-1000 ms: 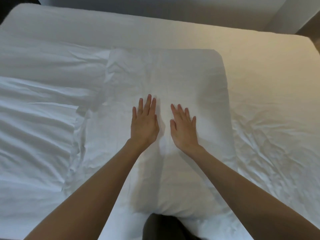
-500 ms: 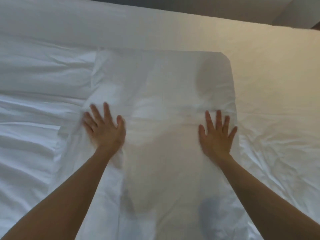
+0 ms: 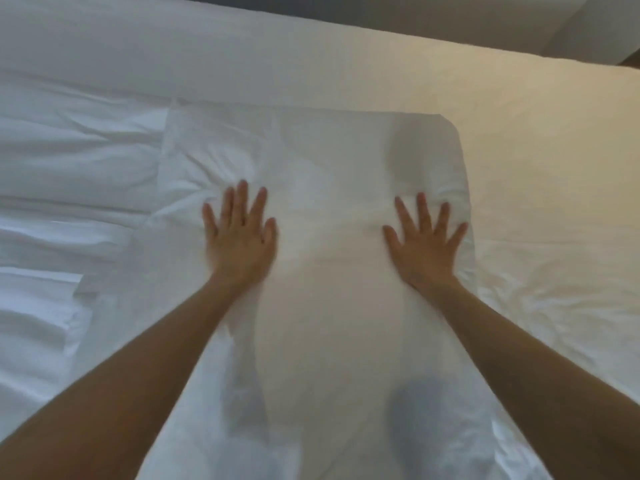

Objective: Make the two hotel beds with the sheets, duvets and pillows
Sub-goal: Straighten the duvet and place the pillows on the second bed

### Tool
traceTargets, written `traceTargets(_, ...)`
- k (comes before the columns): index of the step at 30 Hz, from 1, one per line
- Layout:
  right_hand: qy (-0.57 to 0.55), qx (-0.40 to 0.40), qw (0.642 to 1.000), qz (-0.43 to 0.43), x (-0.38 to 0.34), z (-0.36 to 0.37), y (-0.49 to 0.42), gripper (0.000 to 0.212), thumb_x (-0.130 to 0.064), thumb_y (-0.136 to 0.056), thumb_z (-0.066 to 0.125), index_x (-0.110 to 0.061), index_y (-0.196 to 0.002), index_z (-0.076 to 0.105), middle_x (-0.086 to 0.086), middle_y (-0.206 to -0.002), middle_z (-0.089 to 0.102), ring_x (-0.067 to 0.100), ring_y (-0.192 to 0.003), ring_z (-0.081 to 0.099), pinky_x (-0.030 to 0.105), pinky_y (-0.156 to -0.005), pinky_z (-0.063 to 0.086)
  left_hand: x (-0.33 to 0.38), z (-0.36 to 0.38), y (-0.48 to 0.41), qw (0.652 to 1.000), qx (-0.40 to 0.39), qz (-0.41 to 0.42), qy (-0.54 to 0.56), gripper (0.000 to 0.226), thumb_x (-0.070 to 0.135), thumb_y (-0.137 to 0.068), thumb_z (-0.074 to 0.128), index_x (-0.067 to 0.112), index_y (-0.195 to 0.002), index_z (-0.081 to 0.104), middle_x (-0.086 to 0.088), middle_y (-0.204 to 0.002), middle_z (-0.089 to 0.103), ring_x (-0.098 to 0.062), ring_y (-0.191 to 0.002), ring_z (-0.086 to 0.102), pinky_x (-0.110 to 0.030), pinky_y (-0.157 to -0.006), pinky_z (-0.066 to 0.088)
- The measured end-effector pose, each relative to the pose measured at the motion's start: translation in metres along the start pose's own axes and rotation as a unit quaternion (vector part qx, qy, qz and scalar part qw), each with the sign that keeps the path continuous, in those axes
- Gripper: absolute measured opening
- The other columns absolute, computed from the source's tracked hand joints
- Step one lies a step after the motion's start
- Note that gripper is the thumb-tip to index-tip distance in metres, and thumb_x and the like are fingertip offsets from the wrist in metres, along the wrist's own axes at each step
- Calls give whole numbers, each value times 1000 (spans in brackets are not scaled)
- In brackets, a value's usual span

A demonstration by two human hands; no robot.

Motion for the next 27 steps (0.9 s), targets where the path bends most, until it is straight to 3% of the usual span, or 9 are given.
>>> traceTargets(2,-7,-36,997,64,31,-8,-6,63,-55,-100,25,-35,-155,2,-5,-163,-6,30,-149,-10,65,-114,-6,-38,-12,-17,997,-12,-81,11,62,44,-100,22,20,-155,7,0,-163,-2,-17,-149,-1,-57,-116,-7)
traceTargets(4,-10,-21,997,70,29,-21,-7,62,-46,-102,24,-22,-156,6,2,-164,-2,29,-149,-8,63,-115,-5,-51,-24,-22,994,-15,-106,19,63,40,-102,22,13,-155,5,-3,-163,-4,-21,-149,-1,-62,-114,-6)
traceTargets(7,-81,52,995,3,-30,-39,20,63,-40,-96,18,-14,-153,23,8,-161,18,32,-149,12,63,-115,3,-9,-45,3,998,52,-13,22,60,37,-100,19,11,-154,12,-6,-162,6,-26,-149,7,-59,-114,-3)
traceTargets(9,-124,38,990,-52,-82,-34,60,65,-41,-93,16,-17,-152,26,6,-159,23,31,-148,17,63,-113,5,33,-44,38,997,53,51,38,61,37,-97,18,13,-152,23,-6,-160,17,-27,-148,16,-55,-115,2)
traceTargets(12,-90,18,987,-129,-125,-17,125,55,-42,-97,25,-27,-148,37,4,-157,32,28,-146,24,64,-114,7,60,-17,95,995,-4,101,1,57,37,-97,21,22,-150,34,-5,-158,24,-26,-146,21,-58,-115,6)
traceTargets(17,-15,23,990,-141,-64,1,159,63,-65,-92,31,-39,-150,31,-3,-160,25,25,-148,18,67,-113,4,-4,-7,133,997,-16,67,-47,61,54,-94,24,32,-150,31,-2,-159,23,-22,-147,19,-53,-118,1)
traceTargets(22,-59,-91,994,22,4,7,176,79,-83,-82,23,-52,-148,-8,-16,-159,-20,19,-147,-21,71,-106,-11,-46,-14,150,997,-58,-38,-41,74,72,-90,19,37,-151,-3,1,-162,-10,-21,-149,-8,-50,-114,-18)
traceTargets(25,-191,-170,950,179,26,-2,195,89,-74,-85,42,-47,-148,-14,-12,-158,-27,29,-146,-24,78,-104,5,-57,-22,169,990,-99,-95,-41,75,63,-95,20,25,-155,-5,-10,-161,-12,-27,-149,-9,-56,-116,-7)
traceTargets(27,-210,-150,949,179,15,-22,207,86,-62,-91,48,-43,-151,-10,-6,-161,-21,32,-147,-19,75,-107,7,-54,-31,186,984,-114,-134,-28,72,53,-99,25,19,-155,-4,-17,-160,-12,-37,-147,-7,-64,-114,1)
Point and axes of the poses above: each hand's wrist, its own y-axis away from the middle knuckle, its own z-axis out of the palm, x = y × z, the point moved 8 cm from there along -y, towards the middle knuckle
